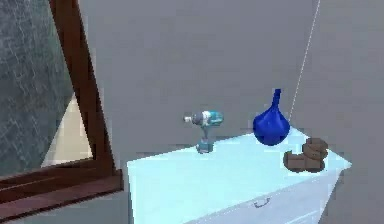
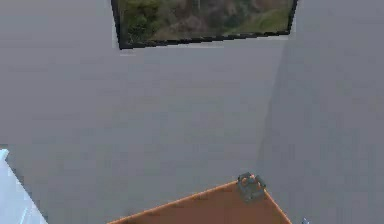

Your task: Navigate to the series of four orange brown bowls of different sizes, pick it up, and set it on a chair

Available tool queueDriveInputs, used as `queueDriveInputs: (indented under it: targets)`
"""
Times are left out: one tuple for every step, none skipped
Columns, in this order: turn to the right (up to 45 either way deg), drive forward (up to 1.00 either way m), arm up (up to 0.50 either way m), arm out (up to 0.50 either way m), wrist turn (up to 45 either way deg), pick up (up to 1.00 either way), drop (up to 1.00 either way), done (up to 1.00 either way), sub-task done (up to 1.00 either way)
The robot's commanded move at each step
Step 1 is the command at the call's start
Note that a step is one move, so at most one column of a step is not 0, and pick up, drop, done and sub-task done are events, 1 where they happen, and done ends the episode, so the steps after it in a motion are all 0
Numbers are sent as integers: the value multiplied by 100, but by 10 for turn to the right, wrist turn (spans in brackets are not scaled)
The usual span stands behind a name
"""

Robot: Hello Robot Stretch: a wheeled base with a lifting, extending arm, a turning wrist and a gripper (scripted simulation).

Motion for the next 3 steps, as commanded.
queueDriveInputs:
  targets:
    - [-450,0,0,0,0,0,0,0,0]
    - [-90,0,0,0,0,0,0,0,0]
    - [0,0,50,0,0,0,0,0,0]
